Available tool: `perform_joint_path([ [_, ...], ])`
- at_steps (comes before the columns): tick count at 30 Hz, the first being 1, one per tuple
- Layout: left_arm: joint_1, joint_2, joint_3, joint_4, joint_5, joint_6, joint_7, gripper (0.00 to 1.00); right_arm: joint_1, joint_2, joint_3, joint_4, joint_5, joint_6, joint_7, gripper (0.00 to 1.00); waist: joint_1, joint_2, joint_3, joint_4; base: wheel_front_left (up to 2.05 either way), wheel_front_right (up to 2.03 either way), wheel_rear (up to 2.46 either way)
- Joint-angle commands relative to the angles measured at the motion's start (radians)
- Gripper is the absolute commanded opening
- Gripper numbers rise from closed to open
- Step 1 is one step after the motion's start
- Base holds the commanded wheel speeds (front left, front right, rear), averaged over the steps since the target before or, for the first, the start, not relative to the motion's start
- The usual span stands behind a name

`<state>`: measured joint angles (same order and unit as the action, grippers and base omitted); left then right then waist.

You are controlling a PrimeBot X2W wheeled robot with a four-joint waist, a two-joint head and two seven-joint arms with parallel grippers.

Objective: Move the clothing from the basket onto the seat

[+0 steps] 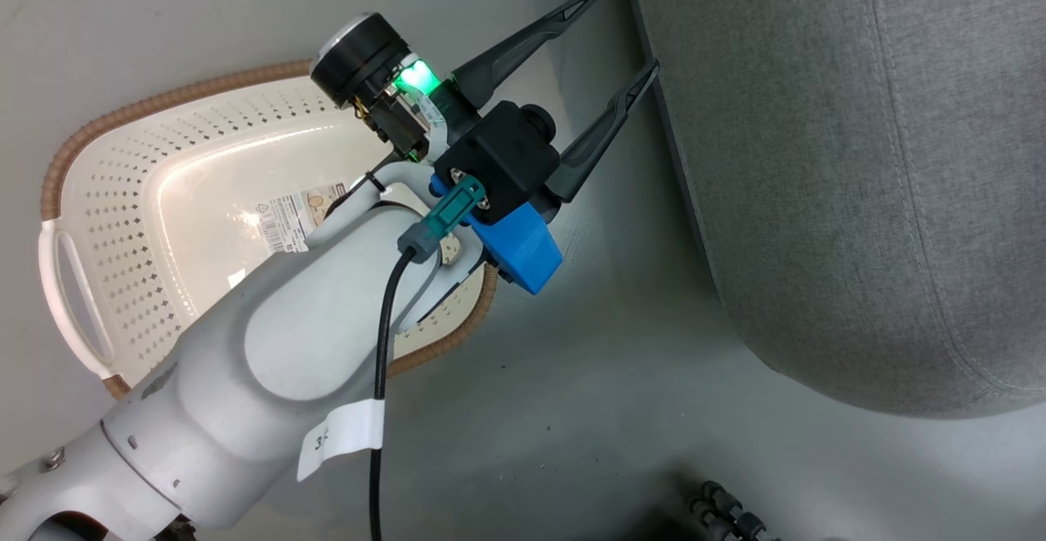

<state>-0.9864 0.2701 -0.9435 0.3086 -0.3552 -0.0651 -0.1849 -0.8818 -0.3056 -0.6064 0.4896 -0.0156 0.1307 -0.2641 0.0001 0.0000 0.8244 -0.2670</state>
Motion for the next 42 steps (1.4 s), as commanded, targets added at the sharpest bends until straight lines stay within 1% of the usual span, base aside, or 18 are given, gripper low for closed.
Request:
perform_joint_path([
  [1,0.006,-0.003,0.001,0.004,-0.007,0.004,-0.009,1.00,0.044,0.010,-0.001,-0.022,0.010,0.000,0.000,1.00,-0.0001,0.0000,-0.021,-0.005,0.00,0.00,0.00],
  [7,0.034,-0.023,0.000,0.030,-0.024,0.009,-0.039,1.00,0.222,0.059,0.000,-0.114,0.027,0.000,0.000,1.00,-0.0001,0.0000,-0.097,-0.015,0.00,0.00,0.00],
  [12,0.063,-0.044,0.004,0.058,-0.042,0.010,-0.059,1.00,0.354,0.096,-0.005,-0.149,0.031,0.000,0.000,1.00,-0.0001,0.0000,-0.170,-0.015,0.00,0.00,0.00],
  [15,0.087,-0.060,0.008,0.074,-0.054,0.010,-0.070,1.00,0.430,0.105,0.004,-0.151,0.018,0.000,0.000,1.00,-0.0001,0.0000,-0.213,-0.007,0.00,0.00,0.00],
  [21,0.150,-0.093,0.024,0.099,-0.072,0.013,-0.080,1.00,0.543,0.121,0.012,-0.193,0.008,0.000,0.000,1.00,-0.0001,0.0000,-0.312,0.016,0.00,0.00,0.00],
  [27,0.230,-0.113,0.089,0.070,-0.069,0.018,-0.081,1.00,0.628,0.132,0.062,-0.288,-0.012,0.000,0.000,1.00,-0.0001,0.0000,-0.409,0.040,0.00,0.00,0.00],
  [30,0.274,-0.122,0.131,0.055,-0.061,0.019,-0.081,1.00,0.646,0.126,0.099,-0.342,-0.011,0.000,0.000,1.00,-0.0001,0.0000,-0.456,0.058,0.00,0.00,0.00],
  [33,0.305,-0.125,0.162,0.045,-0.056,0.021,-0.081,1.00,0.652,0.122,0.129,-0.367,-0.011,0.000,0.000,1.00,-0.0001,0.0000,-0.483,0.071,0.00,0.00,0.00],
  [36,0.349,-0.127,0.218,0.025,-0.041,0.025,-0.081,1.00,0.657,0.120,0.173,-0.401,-0.015,0.000,0.000,1.00,-0.0001,0.0000,-0.520,0.094,0.00,0.00,0.00],
  [42,0.440,-0.128,0.362,-0.027,-0.003,0.041,-0.081,1.00,0.652,0.121,0.261,-0.433,-0.002,0.000,0.000,1.00,-0.0001,0.0000,-0.577,0.144,0.00,0.00,0.00],
])
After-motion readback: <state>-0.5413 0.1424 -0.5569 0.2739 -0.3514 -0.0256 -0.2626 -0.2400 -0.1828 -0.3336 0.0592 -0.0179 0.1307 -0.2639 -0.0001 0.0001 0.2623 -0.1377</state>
